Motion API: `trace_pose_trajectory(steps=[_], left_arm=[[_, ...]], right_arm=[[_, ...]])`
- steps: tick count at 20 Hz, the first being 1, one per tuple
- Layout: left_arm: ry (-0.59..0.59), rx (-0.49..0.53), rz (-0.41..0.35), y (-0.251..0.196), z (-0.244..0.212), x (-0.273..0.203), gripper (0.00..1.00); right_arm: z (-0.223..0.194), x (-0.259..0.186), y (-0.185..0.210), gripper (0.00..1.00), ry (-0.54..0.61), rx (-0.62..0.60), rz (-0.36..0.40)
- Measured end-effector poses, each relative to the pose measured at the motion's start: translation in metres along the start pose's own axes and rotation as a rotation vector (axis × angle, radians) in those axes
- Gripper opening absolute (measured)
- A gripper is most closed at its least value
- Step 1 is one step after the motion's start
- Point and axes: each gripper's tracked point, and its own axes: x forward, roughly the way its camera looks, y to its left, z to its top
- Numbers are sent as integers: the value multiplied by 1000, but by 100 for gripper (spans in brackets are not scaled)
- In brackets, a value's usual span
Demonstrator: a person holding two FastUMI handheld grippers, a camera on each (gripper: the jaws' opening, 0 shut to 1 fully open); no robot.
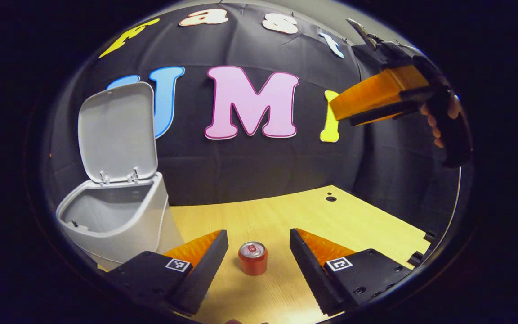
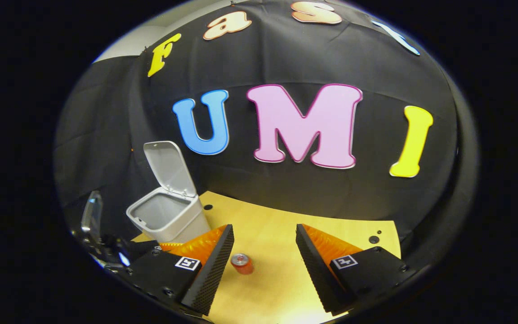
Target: Press the lid of the desktop garbage bin to open it, pick up the crumpled paper on the desktop and throw it into the bin, then pick up the pop can on the desktop and drop it into the bin, and finally close the garbage bin lid.
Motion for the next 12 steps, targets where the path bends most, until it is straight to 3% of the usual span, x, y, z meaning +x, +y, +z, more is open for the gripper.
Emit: trace_pose_trajectory(steps=[2, 6, 12], left_arm=[[12, -3, -11, -6, -12, 21, 94], [64, -10, 61, 8, -36, 57, 94], [131, 7, 116, 23, -65, 96, 92]], right_arm=[[-16, -2, -19, 90, 35, 0, -21], [-40, -3, -43, 90, 83, 21, -24], [-46, 8, -53, 90, 102, 48, -12]])
